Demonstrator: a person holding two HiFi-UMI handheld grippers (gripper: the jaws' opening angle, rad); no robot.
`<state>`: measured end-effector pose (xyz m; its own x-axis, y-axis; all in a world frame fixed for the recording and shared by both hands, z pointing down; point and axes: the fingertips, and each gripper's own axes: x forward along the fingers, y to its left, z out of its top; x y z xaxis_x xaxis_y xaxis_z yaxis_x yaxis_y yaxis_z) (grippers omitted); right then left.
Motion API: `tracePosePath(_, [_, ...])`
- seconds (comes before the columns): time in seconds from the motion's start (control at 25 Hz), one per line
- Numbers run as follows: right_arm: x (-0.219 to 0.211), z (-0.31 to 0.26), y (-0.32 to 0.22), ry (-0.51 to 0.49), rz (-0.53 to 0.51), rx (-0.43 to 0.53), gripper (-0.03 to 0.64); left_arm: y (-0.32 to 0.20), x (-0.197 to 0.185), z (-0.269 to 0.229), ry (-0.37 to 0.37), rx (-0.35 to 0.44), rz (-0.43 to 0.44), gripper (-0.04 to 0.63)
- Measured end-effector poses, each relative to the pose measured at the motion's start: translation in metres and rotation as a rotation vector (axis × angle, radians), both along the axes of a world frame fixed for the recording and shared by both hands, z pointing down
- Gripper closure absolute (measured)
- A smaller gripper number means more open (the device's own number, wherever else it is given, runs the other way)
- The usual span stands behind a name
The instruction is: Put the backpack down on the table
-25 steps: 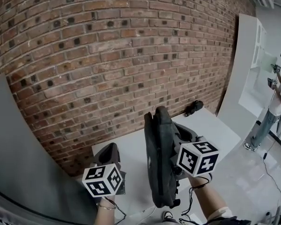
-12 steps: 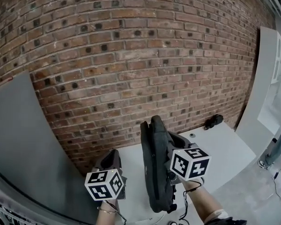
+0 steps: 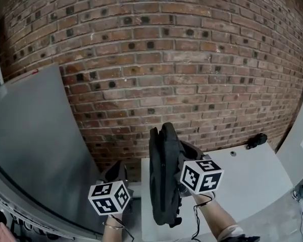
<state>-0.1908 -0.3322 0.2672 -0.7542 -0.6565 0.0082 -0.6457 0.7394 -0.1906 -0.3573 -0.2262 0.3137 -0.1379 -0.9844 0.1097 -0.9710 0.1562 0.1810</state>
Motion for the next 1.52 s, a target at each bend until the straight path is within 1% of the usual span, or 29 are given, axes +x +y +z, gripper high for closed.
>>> tracePosePath(0.12, [-0.008,0.025,-0.010,0.036,0.004,-0.009,0.574,-0.001,-0.003,0.012,0.015,-0.025,-0.017,0.583])
tracePosePath(0.2, [-0.010,0.038,-0.012,0.029,-0.003,-0.023,0.574,-0.006,0.000,0.028,0.026,-0.051,-0.014,0.583])
tracePosePath(0.28, [-0.009,0.039,-0.017,0.027,-0.006,-0.032,0.574,-0.016,0.005,0.042,0.037,-0.072,-0.002,0.583])
tracePosePath(0.36, [-0.005,0.041,-0.024,0.046,-0.010,-0.056,0.574,-0.026,0.013,0.050,0.056,-0.082,0.007,0.583])
tracePosePath(0.48, [0.011,0.050,-0.032,0.086,0.009,-0.080,0.572,-0.036,0.030,0.057,0.082,-0.093,0.027,0.583])
tracePosePath(0.6, [0.032,0.055,-0.041,0.134,0.041,-0.069,0.572,-0.050,0.052,0.057,0.089,-0.088,0.063,0.583])
tracePosePath(0.72, [0.048,0.062,-0.043,0.158,0.045,-0.072,0.572,-0.060,0.075,0.061,0.098,-0.095,0.097,0.583])
tracePosePath(0.96, [0.076,0.081,-0.048,0.161,0.051,-0.110,0.572,-0.074,0.111,0.071,0.097,-0.116,0.141,0.583])
tracePosePath(1.16, [0.093,0.089,-0.047,0.169,0.056,-0.117,0.572,-0.080,0.124,0.082,0.108,-0.140,0.149,0.583])
tracePosePath(1.52, [0.132,0.110,-0.051,0.187,0.098,-0.150,0.572,-0.082,0.152,0.095,0.122,-0.158,0.165,0.583])
